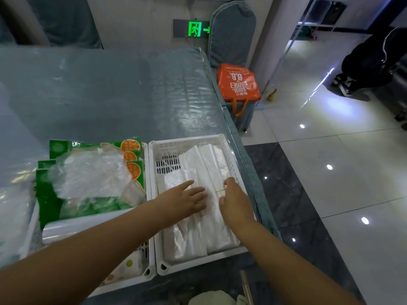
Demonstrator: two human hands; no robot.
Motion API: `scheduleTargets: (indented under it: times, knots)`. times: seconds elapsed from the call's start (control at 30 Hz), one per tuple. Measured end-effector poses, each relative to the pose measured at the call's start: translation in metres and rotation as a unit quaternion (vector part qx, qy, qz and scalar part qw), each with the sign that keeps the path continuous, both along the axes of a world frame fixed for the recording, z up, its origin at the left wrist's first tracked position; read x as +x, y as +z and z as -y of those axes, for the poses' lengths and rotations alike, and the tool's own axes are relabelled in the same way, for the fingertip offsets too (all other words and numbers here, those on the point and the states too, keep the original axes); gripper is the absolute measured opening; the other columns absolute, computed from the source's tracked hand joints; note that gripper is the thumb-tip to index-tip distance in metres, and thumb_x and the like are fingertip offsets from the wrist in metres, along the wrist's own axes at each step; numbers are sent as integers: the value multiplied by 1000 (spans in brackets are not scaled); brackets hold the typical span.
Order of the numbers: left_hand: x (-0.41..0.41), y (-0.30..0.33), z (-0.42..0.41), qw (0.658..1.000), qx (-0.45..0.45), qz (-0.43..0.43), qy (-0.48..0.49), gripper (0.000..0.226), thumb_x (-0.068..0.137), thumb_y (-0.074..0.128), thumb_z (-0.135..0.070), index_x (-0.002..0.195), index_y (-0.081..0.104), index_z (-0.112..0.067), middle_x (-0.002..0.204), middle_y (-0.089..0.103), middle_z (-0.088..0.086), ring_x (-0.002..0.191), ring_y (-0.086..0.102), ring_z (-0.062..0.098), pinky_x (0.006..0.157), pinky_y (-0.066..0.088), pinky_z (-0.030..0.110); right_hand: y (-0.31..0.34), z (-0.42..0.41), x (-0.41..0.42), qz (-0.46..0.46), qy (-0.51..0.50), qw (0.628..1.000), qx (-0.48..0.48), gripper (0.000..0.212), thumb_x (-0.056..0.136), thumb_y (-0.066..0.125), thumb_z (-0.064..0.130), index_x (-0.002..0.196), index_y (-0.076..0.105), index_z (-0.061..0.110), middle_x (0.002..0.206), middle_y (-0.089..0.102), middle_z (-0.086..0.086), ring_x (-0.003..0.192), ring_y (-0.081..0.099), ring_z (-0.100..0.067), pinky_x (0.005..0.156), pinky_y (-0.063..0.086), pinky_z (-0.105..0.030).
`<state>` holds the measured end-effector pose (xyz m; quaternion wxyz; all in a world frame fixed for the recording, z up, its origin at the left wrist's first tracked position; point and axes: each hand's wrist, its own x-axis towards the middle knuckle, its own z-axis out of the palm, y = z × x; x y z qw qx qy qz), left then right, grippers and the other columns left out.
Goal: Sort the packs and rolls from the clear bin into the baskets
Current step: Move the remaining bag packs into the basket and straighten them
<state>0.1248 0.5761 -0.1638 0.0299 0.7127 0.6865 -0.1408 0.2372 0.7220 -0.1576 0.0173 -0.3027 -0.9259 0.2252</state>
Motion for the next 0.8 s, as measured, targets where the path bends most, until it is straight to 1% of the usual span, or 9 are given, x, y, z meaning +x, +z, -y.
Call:
scheduleTargets:
  times: [0.07, 0.17, 0.23, 0.3, 0.4, 0.47, 0.6, 0.7, 0.8]
  knots:
    - [-1, -3, 2, 1000, -1, 1, 31, 68, 86, 50, -6, 144, 16, -14, 156, 6, 13, 143, 3, 28, 113, 0, 49, 2, -2, 1, 26, 11, 999, 31, 26, 88, 56, 16, 110, 43, 18, 101, 56, -2, 74, 53, -14, 61, 43, -26]
    - [2, -7, 10, 996, 25, 4, 91, 74, 86, 51, -6, 145, 7, -14, 156, 1, 16, 143, 1, 31, 112, 3, 52, 4, -2, 4, 3, 44, 993, 109, 27, 86, 60, 18, 111, 51, 16, 106, 56, -4, 85, 55, -17, 71, 49, -28]
    - [5, -11, 17, 993, 38, 12, 112, 76, 83, 54, -7, 144, 9, -13, 154, 10, 17, 142, 9, 31, 112, 11, 53, 5, 2, 4, -17, 67, 991, 114, 22, 88, 59, 23, 109, 55, 16, 98, 62, -3, 82, 57, -16, 69, 48, -26]
    - [7, -14, 25, 992, 43, 36, 116, 79, 80, 59, -7, 144, 14, -15, 153, 20, 12, 140, 18, 29, 110, 18, 50, 4, 7, 3, -3, 74, 993, 95, 23, 89, 58, 27, 110, 53, 18, 89, 65, 0, 73, 58, -14, 62, 44, -22]
    - [8, -16, 32, 990, 40, 59, 124, 77, 80, 58, -4, 144, 16, -17, 154, 19, 9, 141, 16, 26, 110, 21, 47, 1, 11, 1, 20, 82, 993, 83, 19, 90, 56, 23, 106, 48, 20, 75, 59, 4, 61, 53, -10, 53, 36, -22]
    - [7, -16, 34, 989, 31, 62, 131, 72, 83, 54, -4, 144, 17, -15, 155, 18, 8, 142, 12, 24, 110, 20, 46, 0, 12, 1, 33, 82, 993, 84, 12, 91, 53, 21, 101, 45, 21, 66, 51, 7, 55, 49, -8, 48, 35, -22]
    - [7, -12, 37, 988, 13, 69, 137, 70, 86, 50, -3, 145, 14, -16, 156, 12, 6, 143, 7, 22, 112, 16, 43, 0, 11, 1, 70, 103, 988, 92, 1, 93, 47, 19, 92, 47, 20, 63, 49, 6, 52, 47, -9, 50, 42, -26]
    - [10, -4, 42, 985, 27, 79, 154, 76, 82, 53, 1, 145, 14, -18, 157, 7, 4, 143, 4, 21, 113, 13, 43, 6, 7, -1, 77, 123, 983, 110, 9, 95, 45, 21, 87, 48, 18, 64, 51, 5, 55, 52, -12, 53, 47, -28]
    - [9, 13, 50, 978, 78, 62, 181, 80, 77, 54, 5, 144, 18, -19, 156, 9, 4, 142, 10, 21, 112, 18, 42, 19, 6, -7, 37, 125, 984, 120, 15, 95, 45, 23, 85, 53, 15, 68, 58, 1, 56, 52, -14, 48, 41, -27]
